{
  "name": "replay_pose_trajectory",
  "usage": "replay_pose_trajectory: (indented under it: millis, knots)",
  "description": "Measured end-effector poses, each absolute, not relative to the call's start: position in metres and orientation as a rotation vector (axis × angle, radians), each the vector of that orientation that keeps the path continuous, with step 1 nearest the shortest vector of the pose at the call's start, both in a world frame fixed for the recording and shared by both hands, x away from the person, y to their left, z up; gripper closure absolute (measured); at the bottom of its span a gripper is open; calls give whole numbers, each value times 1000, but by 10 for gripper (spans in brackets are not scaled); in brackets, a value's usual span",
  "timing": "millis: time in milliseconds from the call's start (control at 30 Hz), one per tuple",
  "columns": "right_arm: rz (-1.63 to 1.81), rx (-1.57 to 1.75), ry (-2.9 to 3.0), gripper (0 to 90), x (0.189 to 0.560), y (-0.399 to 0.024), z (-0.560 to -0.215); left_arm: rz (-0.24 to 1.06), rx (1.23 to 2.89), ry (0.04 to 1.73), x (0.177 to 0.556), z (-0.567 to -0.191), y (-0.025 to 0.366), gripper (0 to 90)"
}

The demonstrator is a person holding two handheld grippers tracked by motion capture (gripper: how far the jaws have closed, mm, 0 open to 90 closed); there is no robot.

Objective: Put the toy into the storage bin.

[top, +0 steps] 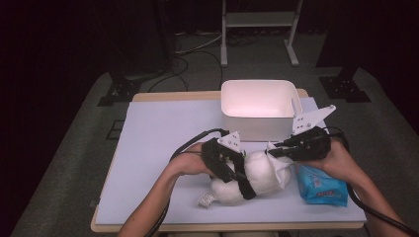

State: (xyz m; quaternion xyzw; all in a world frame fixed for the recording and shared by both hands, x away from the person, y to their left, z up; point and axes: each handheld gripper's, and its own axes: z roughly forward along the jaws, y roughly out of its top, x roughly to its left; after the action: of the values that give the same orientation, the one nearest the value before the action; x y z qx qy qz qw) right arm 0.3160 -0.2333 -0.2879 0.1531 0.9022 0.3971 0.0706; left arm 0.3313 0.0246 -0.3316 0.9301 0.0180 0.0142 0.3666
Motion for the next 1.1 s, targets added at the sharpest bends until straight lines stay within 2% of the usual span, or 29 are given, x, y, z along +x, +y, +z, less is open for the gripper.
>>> replay_pose_trajectory:
  millis: [267,600,967,1033,1100]
  knots:
    - [1177,448,2743,816,318,-230,-292,37,2398,48,331,-330,22,266]
    - [1140,521,2775,817,319,-238,-306,44,2406,73,330,-327,31,182]
    - [1122,603,2779,818,319,-247,-320,15,2458,89,328,-336,38,130]
    - [1102,607,2784,817,319,-248,-323,6,2449,86,328,-337,37,137]
    - [1103,613,2785,817,319,-250,-325,-16,2442,49,327,-338,36,228]
